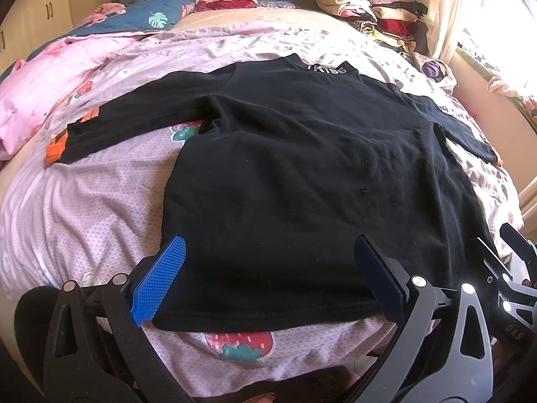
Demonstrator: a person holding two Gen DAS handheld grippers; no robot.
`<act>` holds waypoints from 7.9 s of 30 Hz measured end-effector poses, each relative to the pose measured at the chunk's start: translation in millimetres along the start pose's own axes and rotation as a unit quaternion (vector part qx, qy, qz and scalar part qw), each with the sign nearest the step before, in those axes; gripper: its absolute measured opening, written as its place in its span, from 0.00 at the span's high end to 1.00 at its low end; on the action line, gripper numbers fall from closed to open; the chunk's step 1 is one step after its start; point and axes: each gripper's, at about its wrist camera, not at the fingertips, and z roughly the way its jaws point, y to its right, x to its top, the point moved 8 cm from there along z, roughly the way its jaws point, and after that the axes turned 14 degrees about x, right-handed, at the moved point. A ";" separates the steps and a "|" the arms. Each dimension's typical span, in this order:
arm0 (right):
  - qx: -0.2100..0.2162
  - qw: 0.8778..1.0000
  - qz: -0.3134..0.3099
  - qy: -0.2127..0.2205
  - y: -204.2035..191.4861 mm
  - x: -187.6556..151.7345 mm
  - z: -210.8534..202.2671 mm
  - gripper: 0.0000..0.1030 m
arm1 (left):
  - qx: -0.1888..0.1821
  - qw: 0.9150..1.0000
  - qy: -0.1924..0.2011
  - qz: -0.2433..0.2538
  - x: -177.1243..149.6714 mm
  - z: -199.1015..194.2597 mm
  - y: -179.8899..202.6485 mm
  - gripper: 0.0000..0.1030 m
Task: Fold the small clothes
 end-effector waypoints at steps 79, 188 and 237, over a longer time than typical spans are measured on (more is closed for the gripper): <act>-0.116 0.984 0.135 0.010 127.4 147.3 79.4 0.04 | -0.051 0.998 -0.002 0.042 164.1 81.7 77.3 0.08; 0.144 0.979 0.021 0.146 70.8 258.1 93.2 0.93 | -0.208 0.969 -0.032 -0.132 252.3 103.1 34.8 0.08; 0.141 0.981 0.100 0.092 168.3 227.5 85.4 0.21 | -0.211 0.974 -0.053 -0.062 194.7 134.9 95.2 0.89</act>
